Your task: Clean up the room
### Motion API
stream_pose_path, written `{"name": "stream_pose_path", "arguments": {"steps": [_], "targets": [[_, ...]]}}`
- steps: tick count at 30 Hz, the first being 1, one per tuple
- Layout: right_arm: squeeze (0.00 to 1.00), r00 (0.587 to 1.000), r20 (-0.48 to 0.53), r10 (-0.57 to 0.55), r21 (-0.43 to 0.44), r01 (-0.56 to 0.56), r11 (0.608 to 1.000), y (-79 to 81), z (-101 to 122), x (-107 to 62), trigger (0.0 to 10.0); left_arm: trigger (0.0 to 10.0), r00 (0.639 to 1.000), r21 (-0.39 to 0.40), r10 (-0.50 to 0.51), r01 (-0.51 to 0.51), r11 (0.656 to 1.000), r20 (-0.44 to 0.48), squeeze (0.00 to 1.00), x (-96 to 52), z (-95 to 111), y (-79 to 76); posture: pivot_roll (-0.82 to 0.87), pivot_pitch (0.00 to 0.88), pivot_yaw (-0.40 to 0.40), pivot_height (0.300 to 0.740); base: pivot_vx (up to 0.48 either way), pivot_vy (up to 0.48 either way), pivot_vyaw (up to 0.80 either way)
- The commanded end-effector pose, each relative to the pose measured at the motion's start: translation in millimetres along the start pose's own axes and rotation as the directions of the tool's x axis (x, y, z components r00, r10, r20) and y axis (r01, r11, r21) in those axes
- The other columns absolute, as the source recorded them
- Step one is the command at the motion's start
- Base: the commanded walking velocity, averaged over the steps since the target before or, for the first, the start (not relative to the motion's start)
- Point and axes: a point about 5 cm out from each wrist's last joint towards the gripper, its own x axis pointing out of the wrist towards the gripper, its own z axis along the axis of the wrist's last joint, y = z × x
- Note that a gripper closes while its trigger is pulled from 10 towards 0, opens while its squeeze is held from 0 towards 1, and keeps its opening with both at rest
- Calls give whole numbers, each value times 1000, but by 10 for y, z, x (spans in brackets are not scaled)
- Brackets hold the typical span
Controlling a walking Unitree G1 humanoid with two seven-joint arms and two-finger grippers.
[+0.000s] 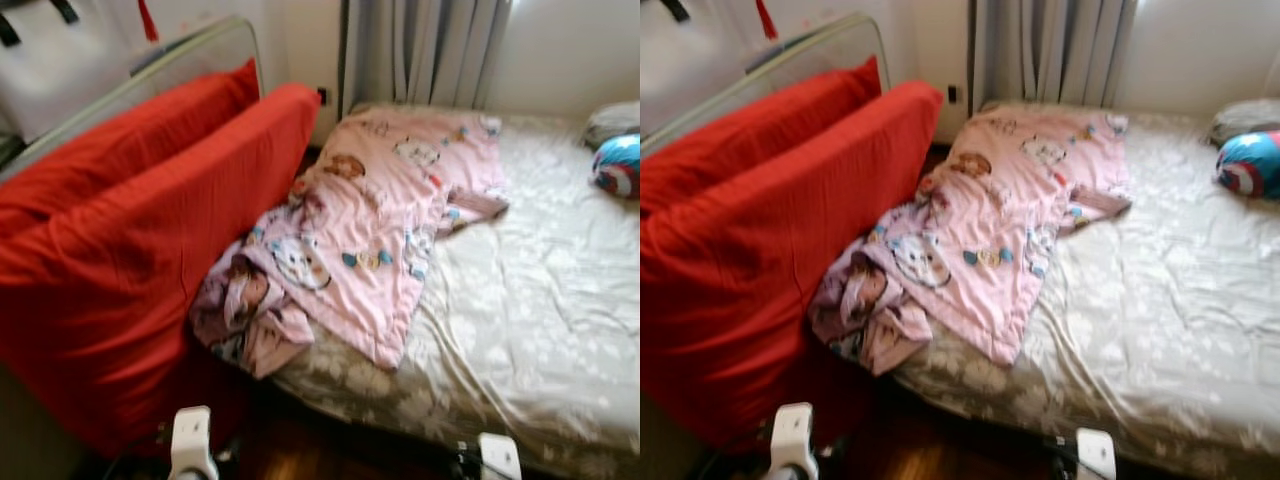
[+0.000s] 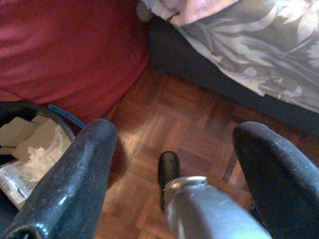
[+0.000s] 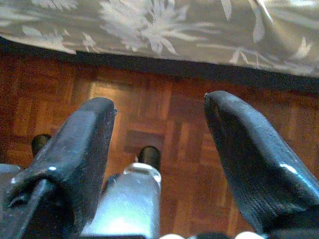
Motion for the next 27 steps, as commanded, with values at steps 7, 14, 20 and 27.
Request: {"name": "stream_pose_path", "arguments": {"steps": [7, 14, 20, 27], "targets": [[0, 1000, -6, 3, -5, -3, 1000, 3, -16, -3, 10000, 10000, 1000, 6, 8, -8, 1000, 0, 0, 1, 9, 21, -14, 0, 15, 740, 0, 0, 457], [0, 1000, -5, 4, -3, -4, 1000, 1, -15, -4, 10000, 10000, 1000, 5, 7, -7, 1000, 0, 0, 0, 5, 15, -15, 0, 13, 740, 0, 0, 0], [0, 1000, -3, 8, -12, -8, 1000, 1, -13, -4, 10000, 10000, 1000, 3, 7, -7, 1000, -2, 0, -1, 0, 12, -16, 0, 12, 740, 0, 0, 0], [0, 1000, -3, 6, 0, -6, 1000, 0, -15, -5, 10000, 10000, 1000, 0, 6, -6, 1000, -2, 0, 0, -1, 10, -16, 0, 12, 740, 0, 0, 547]]}}
